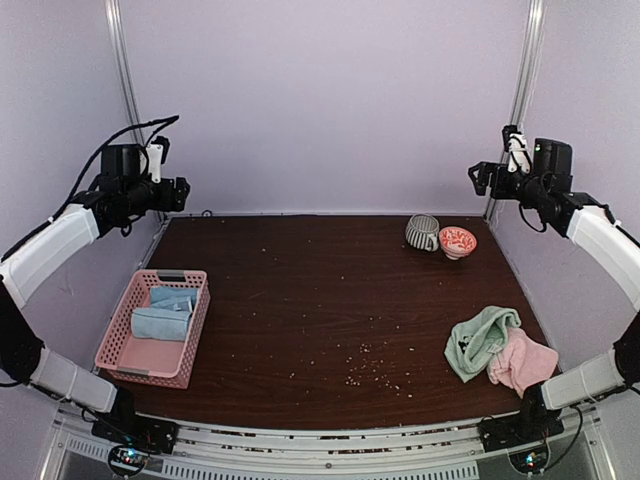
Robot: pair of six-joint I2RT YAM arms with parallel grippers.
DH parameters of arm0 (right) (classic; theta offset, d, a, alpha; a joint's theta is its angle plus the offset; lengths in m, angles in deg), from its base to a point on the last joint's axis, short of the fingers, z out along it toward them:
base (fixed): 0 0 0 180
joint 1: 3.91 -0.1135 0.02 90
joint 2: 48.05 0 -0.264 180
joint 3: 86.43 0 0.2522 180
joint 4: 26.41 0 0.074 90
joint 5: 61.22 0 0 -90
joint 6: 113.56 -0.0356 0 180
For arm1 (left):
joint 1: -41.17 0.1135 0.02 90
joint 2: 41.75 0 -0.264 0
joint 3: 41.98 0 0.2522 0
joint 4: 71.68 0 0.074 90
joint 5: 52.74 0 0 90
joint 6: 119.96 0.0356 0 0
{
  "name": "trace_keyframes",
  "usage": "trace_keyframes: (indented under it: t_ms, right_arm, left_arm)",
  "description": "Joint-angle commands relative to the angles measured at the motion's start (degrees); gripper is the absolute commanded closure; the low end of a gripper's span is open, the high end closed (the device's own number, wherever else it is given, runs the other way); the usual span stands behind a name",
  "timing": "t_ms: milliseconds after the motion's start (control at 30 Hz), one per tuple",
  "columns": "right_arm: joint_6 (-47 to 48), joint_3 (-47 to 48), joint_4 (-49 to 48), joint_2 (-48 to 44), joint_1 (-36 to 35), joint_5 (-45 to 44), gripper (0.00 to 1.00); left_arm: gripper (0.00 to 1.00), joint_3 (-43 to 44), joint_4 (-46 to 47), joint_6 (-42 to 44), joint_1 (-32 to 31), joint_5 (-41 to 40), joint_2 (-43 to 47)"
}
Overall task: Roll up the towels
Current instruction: Pick up the towel from the towel pile.
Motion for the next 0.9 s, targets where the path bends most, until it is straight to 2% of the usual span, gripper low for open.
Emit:
trace_keyframes:
  t_ms: [0,167,267,333,433,533,733,867]
  right_arm:
    - [0.7,1.3,1.3,1.9,1.2,1.2,0.00]
    - [7.2,4.1,7.3,4.4,2.2,3.8,0.02]
    - [13.9,5.9,13.6,5.4,2.6,6.7,0.08]
    - [18.4,6.9,18.5,5.8,2.8,8.2,0.12]
    - [28.0,7.8,28.0,6.2,2.6,11.3,0.18]
    - [40.4,7.4,39.2,6.1,1.6,13.2,0.22]
    - [52.3,3.4,53.4,7.1,-1.1,10.0,0.41]
    - [57.5,-1.4,58.4,6.1,-2.5,7.6,0.48]
  left_arm:
    - [0.21,0.6,5.4,0.6,-1.6,-0.8,-1.8]
    - [0.43,2.6,4.4,1.5,-3.7,5.3,-3.9]
    - [0.48,4.1,3.0,2.2,-6.9,9.5,-4.9]
    - [0.47,4.7,2.5,2.5,-10.3,11.1,-5.4]
    - [0.32,5.8,1.7,2.8,-16.4,13.5,-6.4]
    - [0.24,7.2,-0.1,2.8,-23.4,14.8,-7.9]
    - [0.24,4.8,-1.5,0.2,-33.4,17.6,-11.2]
    - [0.26,1.5,-2.9,-3.2,-36.5,16.6,-12.8]
